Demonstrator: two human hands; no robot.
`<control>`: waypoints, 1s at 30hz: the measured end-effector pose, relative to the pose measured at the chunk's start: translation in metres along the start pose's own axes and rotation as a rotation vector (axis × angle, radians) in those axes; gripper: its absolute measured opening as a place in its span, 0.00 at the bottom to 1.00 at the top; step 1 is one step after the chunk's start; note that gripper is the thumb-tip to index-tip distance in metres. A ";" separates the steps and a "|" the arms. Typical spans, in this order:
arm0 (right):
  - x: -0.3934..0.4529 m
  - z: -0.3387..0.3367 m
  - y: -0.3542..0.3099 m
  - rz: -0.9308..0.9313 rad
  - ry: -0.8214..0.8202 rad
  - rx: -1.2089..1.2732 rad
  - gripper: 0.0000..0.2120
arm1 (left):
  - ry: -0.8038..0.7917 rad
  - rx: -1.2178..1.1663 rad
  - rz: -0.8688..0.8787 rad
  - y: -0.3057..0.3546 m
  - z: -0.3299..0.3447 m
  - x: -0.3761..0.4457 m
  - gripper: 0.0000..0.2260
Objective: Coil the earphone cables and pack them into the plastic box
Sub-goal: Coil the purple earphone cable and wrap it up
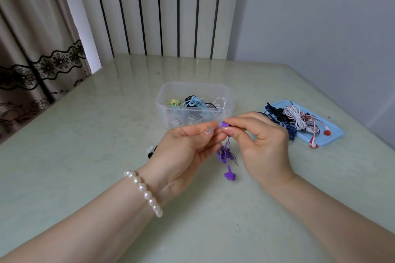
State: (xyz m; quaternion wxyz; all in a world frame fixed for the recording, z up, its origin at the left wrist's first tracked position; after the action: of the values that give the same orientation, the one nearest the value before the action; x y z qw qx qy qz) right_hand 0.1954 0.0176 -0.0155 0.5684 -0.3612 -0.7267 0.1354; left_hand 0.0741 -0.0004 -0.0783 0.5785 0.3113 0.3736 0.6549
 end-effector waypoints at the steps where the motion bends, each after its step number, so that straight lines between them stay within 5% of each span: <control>1: 0.001 0.001 0.000 0.006 -0.021 0.021 0.05 | -0.006 0.001 -0.014 -0.001 -0.001 0.001 0.11; 16: 0.002 -0.004 0.000 0.009 0.021 -0.035 0.06 | -0.025 -0.206 -0.180 -0.016 0.006 0.000 0.10; 22: 0.003 0.016 0.030 0.493 -0.207 0.393 0.10 | -0.005 0.028 -0.065 -0.007 -0.009 0.009 0.07; 30: -0.003 0.027 0.035 0.697 -0.325 0.569 0.07 | -0.022 0.250 0.141 0.013 -0.012 0.013 0.05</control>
State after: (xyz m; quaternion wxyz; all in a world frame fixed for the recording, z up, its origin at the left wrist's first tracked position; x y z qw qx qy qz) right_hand 0.1840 0.0458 -0.0475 0.4446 -0.3876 -0.5758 0.5661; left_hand 0.0553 0.0100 -0.0741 0.4916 0.4137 0.4232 0.6389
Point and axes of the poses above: each hand's wrist, its own x-axis towards the middle knuckle, its own z-axis out of the palm, y = z × x, the point moved 9 cm from there along x, towards the middle knuckle, and after that the axes turned 9 degrees about z, right-handed, at the moved point
